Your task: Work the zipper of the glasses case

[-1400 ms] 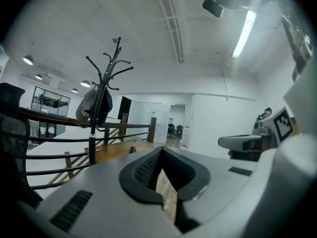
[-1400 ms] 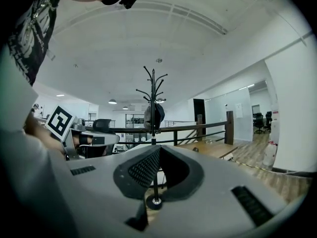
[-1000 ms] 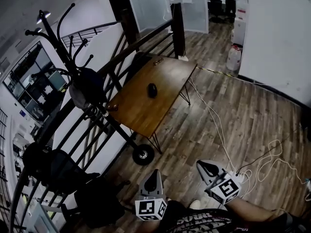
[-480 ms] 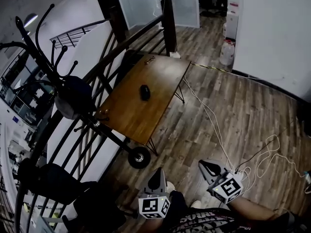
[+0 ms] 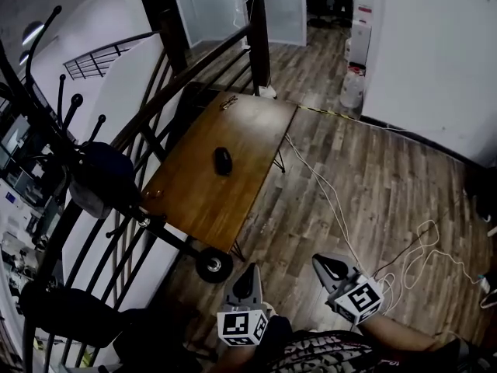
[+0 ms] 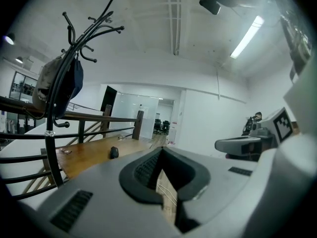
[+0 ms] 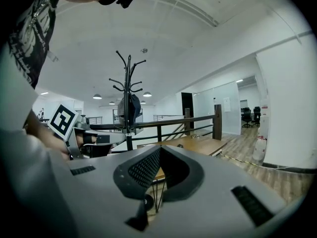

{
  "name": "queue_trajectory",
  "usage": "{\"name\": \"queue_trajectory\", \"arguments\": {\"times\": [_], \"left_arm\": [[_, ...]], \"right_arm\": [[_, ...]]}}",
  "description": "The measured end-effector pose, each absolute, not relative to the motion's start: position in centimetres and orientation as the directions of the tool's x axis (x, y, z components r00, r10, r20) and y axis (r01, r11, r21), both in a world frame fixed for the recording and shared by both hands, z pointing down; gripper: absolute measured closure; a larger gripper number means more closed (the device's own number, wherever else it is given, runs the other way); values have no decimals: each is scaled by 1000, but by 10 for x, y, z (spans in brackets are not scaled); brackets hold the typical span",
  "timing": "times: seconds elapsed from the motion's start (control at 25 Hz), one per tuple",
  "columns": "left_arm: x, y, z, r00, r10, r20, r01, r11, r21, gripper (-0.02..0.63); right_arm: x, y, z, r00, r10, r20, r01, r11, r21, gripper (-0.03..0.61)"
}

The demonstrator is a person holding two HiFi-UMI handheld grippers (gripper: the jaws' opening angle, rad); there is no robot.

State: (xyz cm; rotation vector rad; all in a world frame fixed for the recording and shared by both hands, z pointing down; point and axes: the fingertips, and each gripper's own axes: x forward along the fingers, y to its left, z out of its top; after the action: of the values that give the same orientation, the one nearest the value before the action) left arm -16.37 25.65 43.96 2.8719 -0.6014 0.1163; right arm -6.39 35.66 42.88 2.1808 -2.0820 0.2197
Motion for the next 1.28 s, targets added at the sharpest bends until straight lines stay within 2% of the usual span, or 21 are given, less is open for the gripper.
{"name": "queue_trajectory", "arguments": {"times": [0.28, 0.72, 1.0, 1.28], "left_arm": [[-151, 199, 434, 927, -362, 95, -374, -909, 186, 608], [-164, 105, 433, 909, -412, 59, -413, -874, 256, 607], [-132, 99, 433, 928, -367, 58, -369, -890, 269, 607], [-91, 81, 438, 900, -431, 70, -433, -861, 265, 608]], "right_arm": [[-57, 294, 420, 57, -980, 188, -998, -57, 8, 588], [-56, 219, 402, 79, -979, 188, -996, -72, 45, 588], [-29, 211, 399, 102, -980, 171, -995, -101, 17, 588], [13, 187, 410, 23, -976, 215, -1000, -23, 0, 587]]}}
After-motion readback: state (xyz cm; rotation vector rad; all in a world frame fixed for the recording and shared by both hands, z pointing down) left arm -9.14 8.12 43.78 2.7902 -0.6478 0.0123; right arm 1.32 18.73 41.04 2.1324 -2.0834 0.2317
